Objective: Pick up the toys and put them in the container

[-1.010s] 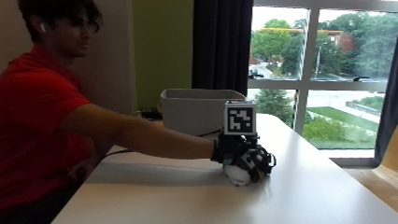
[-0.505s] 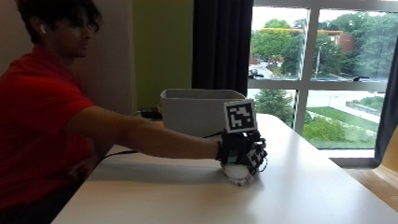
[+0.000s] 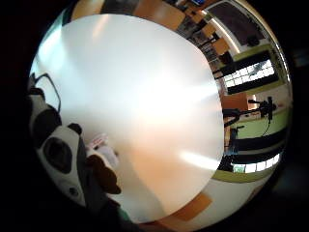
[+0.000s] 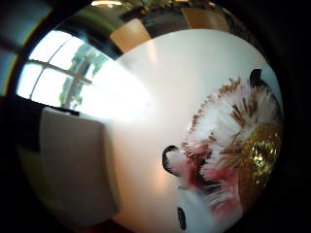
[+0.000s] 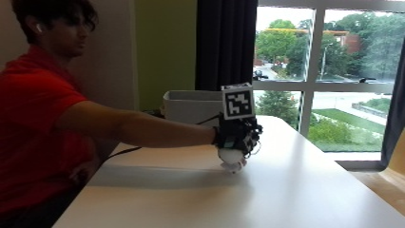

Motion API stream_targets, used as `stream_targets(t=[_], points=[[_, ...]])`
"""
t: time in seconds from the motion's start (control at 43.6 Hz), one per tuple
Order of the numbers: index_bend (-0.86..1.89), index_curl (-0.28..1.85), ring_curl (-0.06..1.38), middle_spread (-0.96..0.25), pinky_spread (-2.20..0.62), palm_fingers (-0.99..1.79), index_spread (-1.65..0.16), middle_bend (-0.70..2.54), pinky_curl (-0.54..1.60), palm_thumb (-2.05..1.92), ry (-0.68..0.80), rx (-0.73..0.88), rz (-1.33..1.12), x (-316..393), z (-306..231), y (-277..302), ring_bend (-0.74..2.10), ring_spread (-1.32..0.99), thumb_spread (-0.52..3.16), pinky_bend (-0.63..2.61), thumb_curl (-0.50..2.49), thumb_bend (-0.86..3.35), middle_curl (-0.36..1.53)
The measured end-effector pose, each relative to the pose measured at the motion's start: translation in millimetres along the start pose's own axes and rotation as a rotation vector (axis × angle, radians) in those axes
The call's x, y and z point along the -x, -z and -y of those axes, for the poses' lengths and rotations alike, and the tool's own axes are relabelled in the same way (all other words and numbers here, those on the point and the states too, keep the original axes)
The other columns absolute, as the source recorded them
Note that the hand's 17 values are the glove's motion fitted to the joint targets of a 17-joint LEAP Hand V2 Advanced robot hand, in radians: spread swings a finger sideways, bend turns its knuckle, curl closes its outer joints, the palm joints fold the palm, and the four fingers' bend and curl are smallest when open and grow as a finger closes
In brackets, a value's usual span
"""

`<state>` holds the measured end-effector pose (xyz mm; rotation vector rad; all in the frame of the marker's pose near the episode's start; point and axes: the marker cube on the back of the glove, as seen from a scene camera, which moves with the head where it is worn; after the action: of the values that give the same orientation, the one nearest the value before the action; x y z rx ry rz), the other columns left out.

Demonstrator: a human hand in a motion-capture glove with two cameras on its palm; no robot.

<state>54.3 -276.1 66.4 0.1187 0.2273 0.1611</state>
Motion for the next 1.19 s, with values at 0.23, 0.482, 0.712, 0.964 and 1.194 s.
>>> stream_targets(t=[0.23,0.482,0.712,0.964,1.194], points=[[0.87,0.75,0.58,-0.31,-0.44,1.22,-0.37,1.17,0.45,0.56,0.196,-0.097,0.063,40,-17,83,1.41,-0.34,0.45,0.96,0.83,0.03,0.80],[0.88,0.83,0.58,-0.28,-0.43,1.19,-0.34,1.19,0.47,0.55,0.321,-0.189,0.181,102,-39,187,1.44,-0.33,0.41,0.98,0.89,0.00,0.81],[0.87,0.88,0.58,-0.27,-0.43,1.19,-0.32,1.20,0.47,0.54,0.385,-0.218,0.244,181,-59,256,1.45,-0.32,0.38,0.99,0.94,-0.01,0.81],[0.85,0.93,0.57,-0.26,-0.43,1.19,-0.31,1.20,0.47,0.52,0.569,-0.188,0.287,271,-98,260,1.46,-0.32,0.37,0.99,0.98,-0.01,0.81],[0.78,0.95,0.54,-0.26,-0.45,1.07,-0.31,1.15,0.43,0.47,0.581,-0.111,0.255,311,-114,242,1.38,-0.33,0.38,0.90,1.00,-0.03,0.78]])
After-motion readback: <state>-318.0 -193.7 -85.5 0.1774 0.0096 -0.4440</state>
